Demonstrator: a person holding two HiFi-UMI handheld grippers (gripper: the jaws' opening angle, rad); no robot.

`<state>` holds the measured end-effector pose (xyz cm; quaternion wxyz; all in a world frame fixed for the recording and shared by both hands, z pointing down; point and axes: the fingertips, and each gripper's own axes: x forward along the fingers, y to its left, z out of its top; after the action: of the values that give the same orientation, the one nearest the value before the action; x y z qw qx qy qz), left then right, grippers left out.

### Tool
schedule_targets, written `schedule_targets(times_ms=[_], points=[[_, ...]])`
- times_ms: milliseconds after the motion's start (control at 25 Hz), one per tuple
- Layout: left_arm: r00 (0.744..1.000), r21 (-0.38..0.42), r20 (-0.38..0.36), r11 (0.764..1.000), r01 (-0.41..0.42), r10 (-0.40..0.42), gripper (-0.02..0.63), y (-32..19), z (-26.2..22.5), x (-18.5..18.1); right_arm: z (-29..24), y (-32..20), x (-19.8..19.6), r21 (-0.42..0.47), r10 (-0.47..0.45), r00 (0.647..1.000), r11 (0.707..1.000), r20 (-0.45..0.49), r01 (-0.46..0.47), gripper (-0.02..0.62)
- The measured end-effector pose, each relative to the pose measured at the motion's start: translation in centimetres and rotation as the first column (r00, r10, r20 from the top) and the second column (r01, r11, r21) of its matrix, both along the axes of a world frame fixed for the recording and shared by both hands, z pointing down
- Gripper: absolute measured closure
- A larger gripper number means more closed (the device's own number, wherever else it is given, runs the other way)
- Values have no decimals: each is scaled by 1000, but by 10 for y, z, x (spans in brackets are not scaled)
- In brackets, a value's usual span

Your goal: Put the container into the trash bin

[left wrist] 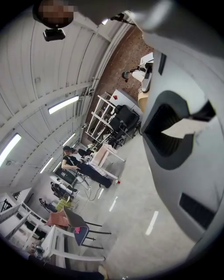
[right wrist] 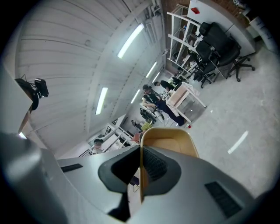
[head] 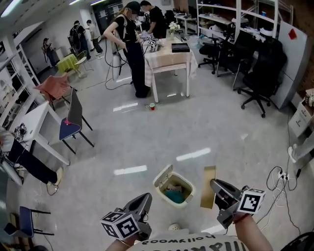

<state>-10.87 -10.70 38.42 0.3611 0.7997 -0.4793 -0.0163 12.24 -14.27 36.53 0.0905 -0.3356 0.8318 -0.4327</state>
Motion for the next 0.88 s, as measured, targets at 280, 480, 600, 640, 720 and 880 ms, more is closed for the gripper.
schedule_targets(times_ms=[280,480,600,640,720,880], points=[[1000,9,-20,1000,12,-12,601,-17,6,-33,-6,-15,-29,19,-3,1000,1000,-28,4,577],[999,-2,-47,1000,26,-26,601,-17,18,-42,0,-15,-44,8,-16,998,1000,-53,17,577],[998,-17,-56,999,27,-28,601,-13,26,-44,3,-13,-49,-3,-24,998,1000,-65,24,577],[998,-22,-59,999,29,-31,601,-12,28,-44,5,-12,-49,-8,-26,997,1000,-68,25,577],[997,-32,-65,999,38,-40,602,-11,33,-43,10,-13,-48,-18,-32,997,999,-71,30,577],[996,-46,-62,997,56,-59,601,-11,38,-41,17,-21,-46,-33,-50,996,998,-68,48,577]])
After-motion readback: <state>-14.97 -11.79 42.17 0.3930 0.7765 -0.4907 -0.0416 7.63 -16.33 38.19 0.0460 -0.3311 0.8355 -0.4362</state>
